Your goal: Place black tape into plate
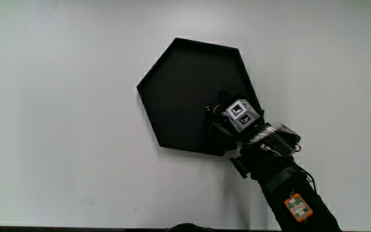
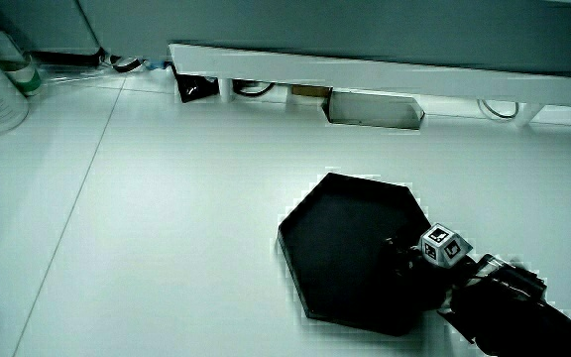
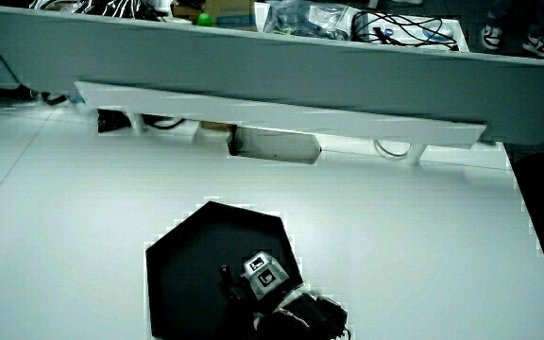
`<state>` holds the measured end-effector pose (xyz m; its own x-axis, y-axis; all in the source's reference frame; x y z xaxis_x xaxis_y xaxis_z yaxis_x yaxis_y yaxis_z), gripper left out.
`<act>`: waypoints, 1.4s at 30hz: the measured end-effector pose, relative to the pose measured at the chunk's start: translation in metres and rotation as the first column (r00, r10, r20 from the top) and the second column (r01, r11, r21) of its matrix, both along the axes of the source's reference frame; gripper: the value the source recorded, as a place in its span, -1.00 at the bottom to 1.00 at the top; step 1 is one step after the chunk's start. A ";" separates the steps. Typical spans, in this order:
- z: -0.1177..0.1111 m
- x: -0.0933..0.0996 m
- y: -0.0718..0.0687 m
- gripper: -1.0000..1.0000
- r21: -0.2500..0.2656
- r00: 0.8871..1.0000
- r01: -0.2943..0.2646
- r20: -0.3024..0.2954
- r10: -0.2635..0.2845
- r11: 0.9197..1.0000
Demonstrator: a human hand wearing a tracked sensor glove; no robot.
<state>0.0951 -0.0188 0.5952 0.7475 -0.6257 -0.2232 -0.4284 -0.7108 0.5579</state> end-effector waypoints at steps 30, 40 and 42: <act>0.052 -0.039 0.016 -0.15 -0.205 0.959 0.104 -0.239 -0.153 0.973; 0.054 -0.038 0.017 -0.44 -0.222 0.967 0.100 -0.208 -0.147 0.970; 0.057 -0.036 0.017 -0.50 -0.210 0.966 0.088 -0.222 -0.135 0.974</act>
<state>0.0590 -0.0015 0.6519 0.6119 -0.7514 -0.2471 -0.3397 -0.5317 0.7758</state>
